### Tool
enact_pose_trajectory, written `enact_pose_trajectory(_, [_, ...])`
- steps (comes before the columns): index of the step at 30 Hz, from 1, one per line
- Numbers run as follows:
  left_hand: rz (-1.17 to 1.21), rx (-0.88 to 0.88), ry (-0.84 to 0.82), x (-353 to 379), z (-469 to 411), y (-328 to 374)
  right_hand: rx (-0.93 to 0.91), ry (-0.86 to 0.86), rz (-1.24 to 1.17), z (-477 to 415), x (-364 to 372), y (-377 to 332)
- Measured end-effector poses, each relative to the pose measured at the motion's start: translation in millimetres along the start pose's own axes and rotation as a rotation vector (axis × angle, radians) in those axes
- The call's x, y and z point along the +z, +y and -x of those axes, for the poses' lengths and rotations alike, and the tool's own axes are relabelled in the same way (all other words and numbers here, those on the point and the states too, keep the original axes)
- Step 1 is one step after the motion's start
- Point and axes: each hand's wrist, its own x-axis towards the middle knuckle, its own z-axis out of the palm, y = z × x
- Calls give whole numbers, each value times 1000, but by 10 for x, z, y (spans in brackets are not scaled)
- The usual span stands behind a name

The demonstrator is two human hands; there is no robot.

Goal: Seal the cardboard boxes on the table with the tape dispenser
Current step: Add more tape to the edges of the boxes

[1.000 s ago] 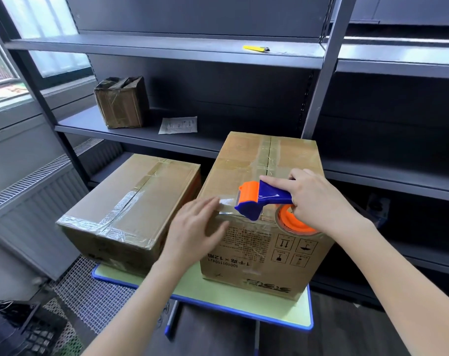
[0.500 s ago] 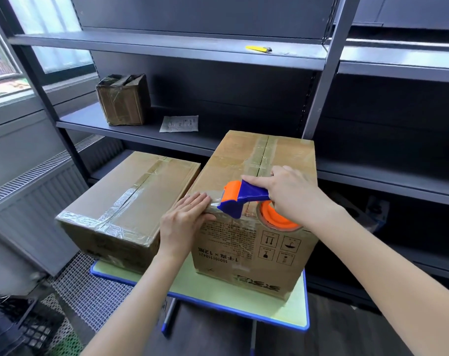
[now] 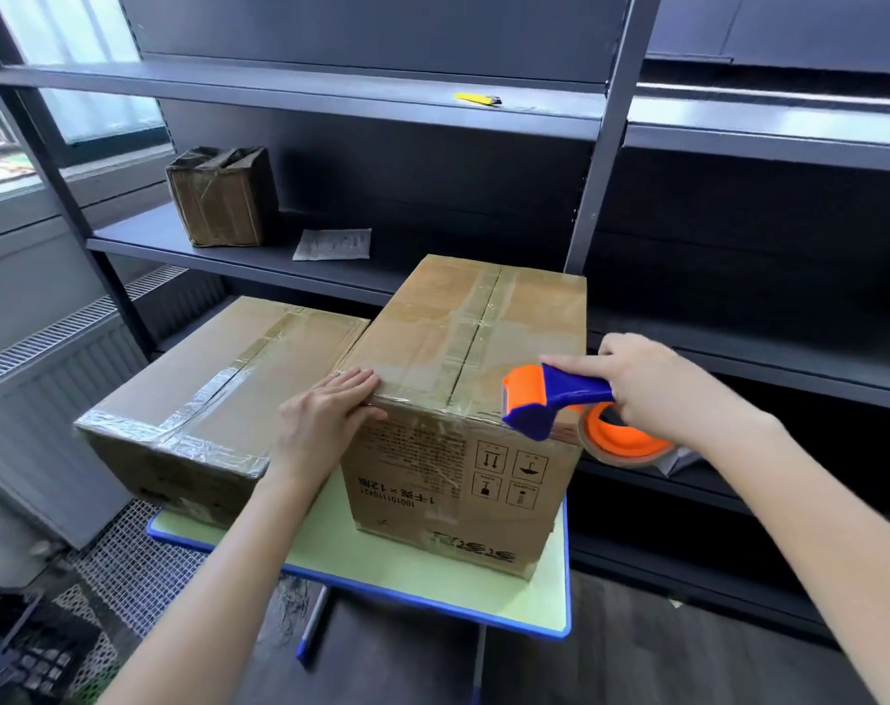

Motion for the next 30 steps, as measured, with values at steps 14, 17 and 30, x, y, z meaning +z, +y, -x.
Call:
enact_pose_trajectory(14, [-133,325,-32,409,100,993,13,44,-139,69,201,134])
enact_pose_trajectory(17, [4,393,-14,508,111,1175,-8,97,-88,68,209,82])
enact_pose_trajectory(30, [80,363,53,487,16,927,-67,105,-69,-126,192,-38])
